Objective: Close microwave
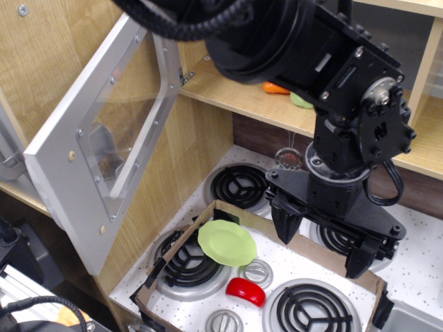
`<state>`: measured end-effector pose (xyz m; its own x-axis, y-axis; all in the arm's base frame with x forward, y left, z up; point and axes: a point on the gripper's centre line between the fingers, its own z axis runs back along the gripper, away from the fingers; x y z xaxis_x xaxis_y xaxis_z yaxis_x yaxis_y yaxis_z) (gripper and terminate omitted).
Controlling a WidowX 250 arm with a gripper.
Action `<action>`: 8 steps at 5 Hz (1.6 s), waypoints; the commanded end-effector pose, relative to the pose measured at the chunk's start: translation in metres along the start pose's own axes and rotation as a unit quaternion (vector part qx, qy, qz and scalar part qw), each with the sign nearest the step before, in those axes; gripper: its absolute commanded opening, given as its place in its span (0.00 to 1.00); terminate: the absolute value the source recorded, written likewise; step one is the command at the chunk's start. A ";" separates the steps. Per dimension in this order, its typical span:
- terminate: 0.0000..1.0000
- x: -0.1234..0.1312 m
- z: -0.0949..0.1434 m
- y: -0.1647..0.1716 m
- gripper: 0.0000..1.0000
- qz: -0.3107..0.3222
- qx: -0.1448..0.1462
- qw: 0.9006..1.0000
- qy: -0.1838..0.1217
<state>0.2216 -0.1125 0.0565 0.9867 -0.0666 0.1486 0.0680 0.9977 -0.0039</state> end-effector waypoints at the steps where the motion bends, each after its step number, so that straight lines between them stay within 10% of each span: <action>1: 0.00 0.000 0.000 0.000 1.00 0.000 0.000 1.000 0.000; 8: 0.00 -0.033 0.141 0.152 1.00 -0.059 0.124 0.990 0.038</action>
<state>0.1722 0.0453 0.1814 0.9854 -0.1675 0.0317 0.1549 0.9577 0.2427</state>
